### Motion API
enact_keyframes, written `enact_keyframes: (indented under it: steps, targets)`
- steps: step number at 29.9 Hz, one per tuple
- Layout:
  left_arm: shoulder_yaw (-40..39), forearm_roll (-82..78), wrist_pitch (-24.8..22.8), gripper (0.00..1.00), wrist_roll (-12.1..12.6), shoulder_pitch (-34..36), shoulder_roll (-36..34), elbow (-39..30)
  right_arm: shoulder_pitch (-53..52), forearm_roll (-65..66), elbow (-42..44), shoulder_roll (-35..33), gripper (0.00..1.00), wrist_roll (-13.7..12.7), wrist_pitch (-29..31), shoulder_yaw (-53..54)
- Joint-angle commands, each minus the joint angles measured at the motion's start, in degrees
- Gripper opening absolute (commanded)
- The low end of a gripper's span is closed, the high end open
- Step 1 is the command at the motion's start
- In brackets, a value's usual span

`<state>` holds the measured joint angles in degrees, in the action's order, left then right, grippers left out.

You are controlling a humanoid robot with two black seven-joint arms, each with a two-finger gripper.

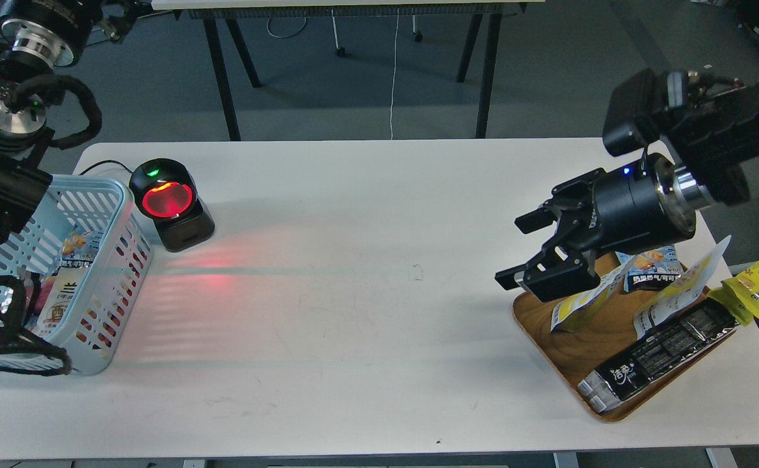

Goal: Scan snack and place in basket
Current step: 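Reach the right gripper down to the yellow-and-white snack bag on the tray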

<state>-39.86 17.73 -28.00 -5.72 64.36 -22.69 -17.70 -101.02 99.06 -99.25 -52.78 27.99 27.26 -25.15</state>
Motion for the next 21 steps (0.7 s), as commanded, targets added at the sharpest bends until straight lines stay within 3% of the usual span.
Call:
enact_keyframes:
  steps: [1,16,21]
  targets:
    - [0.04,-0.06,0.00,1.00,0.00,-0.20,-0.07,0.12,0.73,10.08,-0.07,0.66,0.90,0.01,-2.29,-4.54]
    - [0.13,-0.15,0.00,1.00,-0.08,-0.55,0.10,0.65,4.16,20.39,2.74,-1.36,0.90,0.01,-3.97,-9.21]
    - [0.13,-0.15,0.00,1.00,-0.08,-0.55,0.37,0.65,4.95,20.56,6.16,-1.18,0.74,0.01,-4.05,-9.21]
